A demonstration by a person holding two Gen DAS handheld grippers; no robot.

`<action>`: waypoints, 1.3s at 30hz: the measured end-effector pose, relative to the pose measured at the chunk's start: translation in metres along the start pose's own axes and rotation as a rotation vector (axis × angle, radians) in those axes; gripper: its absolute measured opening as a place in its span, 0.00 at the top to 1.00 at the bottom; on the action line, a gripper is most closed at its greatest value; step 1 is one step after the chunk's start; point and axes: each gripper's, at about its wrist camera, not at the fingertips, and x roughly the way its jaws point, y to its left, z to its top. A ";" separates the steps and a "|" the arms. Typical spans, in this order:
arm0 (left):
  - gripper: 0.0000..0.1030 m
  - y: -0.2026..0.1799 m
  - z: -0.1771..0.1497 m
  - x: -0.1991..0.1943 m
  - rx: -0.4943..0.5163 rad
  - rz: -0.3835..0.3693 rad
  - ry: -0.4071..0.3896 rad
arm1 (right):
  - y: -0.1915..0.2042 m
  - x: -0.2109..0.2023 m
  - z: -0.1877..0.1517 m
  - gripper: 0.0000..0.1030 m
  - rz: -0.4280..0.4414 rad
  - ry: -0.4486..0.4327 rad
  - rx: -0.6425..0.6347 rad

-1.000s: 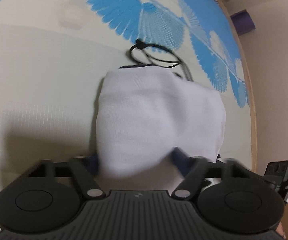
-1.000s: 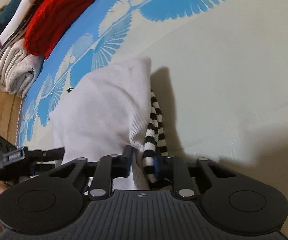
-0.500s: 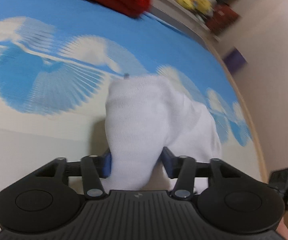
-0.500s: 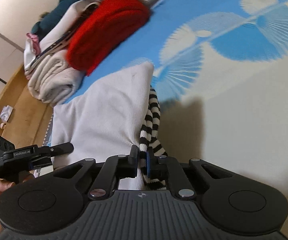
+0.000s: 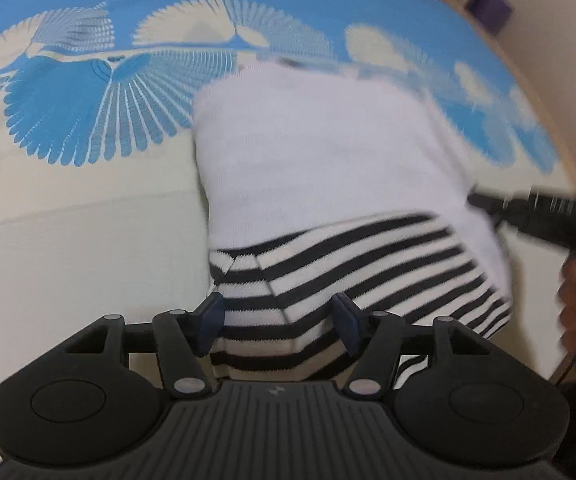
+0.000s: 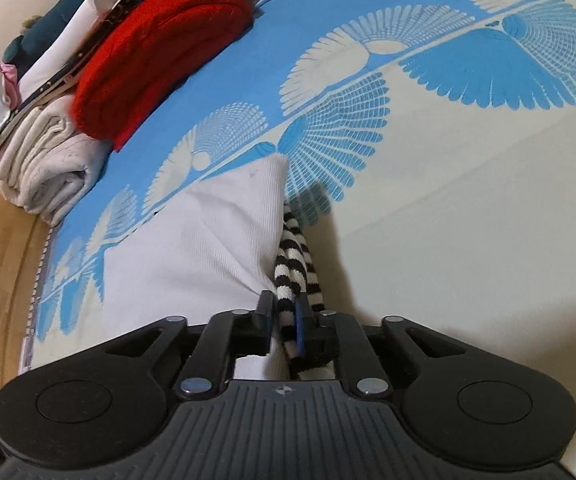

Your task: Fold small clothes

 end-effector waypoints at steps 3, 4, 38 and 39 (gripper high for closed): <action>0.36 0.008 0.002 -0.011 -0.037 -0.045 -0.034 | -0.002 -0.013 -0.004 0.49 0.032 0.008 0.006; 0.36 0.010 0.001 -0.011 -0.046 -0.054 -0.027 | -0.004 -0.016 -0.007 0.41 0.051 0.021 0.007; 0.38 0.012 -0.027 0.014 -0.044 -0.012 0.098 | -0.009 -0.019 -0.035 0.69 -0.043 0.162 -0.157; 0.52 0.013 -0.026 0.014 -0.040 -0.034 0.094 | -0.010 -0.018 -0.037 0.78 -0.046 0.170 -0.166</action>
